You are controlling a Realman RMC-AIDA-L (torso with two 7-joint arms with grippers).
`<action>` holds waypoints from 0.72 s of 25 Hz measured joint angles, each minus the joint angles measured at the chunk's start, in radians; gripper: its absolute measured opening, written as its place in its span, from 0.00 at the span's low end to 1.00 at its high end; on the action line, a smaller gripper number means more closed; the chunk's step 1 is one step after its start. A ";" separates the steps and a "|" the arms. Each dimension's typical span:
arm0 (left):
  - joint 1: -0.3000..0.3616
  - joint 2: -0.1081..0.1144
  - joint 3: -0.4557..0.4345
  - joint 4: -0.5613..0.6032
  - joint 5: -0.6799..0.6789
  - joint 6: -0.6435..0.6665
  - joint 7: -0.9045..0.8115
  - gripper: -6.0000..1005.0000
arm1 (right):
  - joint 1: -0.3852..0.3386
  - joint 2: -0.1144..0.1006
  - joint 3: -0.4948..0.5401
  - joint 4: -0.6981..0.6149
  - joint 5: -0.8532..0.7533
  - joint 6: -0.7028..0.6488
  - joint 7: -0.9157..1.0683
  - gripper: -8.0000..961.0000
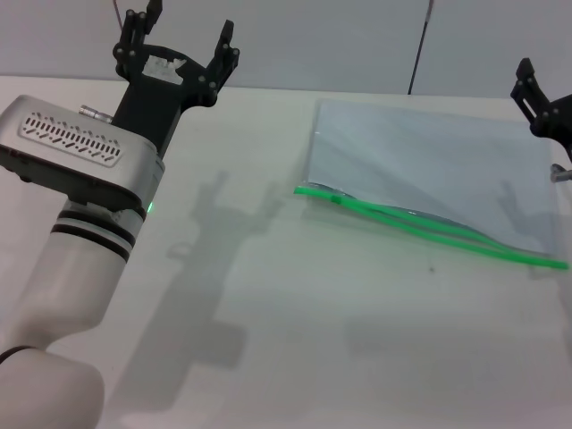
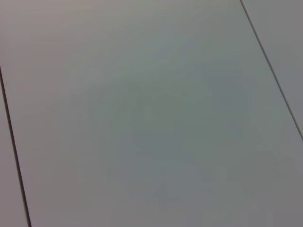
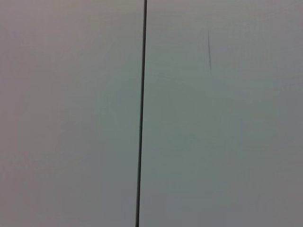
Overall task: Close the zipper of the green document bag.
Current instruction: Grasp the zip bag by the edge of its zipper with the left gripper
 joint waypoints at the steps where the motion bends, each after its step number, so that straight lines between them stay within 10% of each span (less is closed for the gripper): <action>1: 0.000 0.000 0.000 0.000 0.000 0.001 0.000 0.85 | 0.000 0.000 0.000 0.000 0.000 0.000 0.000 0.91; 10: -0.002 0.016 -0.010 0.069 0.003 0.167 -0.028 0.85 | -0.003 0.000 0.000 0.006 0.000 0.001 0.000 0.91; 18: -0.020 0.062 -0.102 0.250 0.014 0.623 0.106 0.85 | -0.006 -0.001 0.000 0.006 0.000 0.006 0.000 0.91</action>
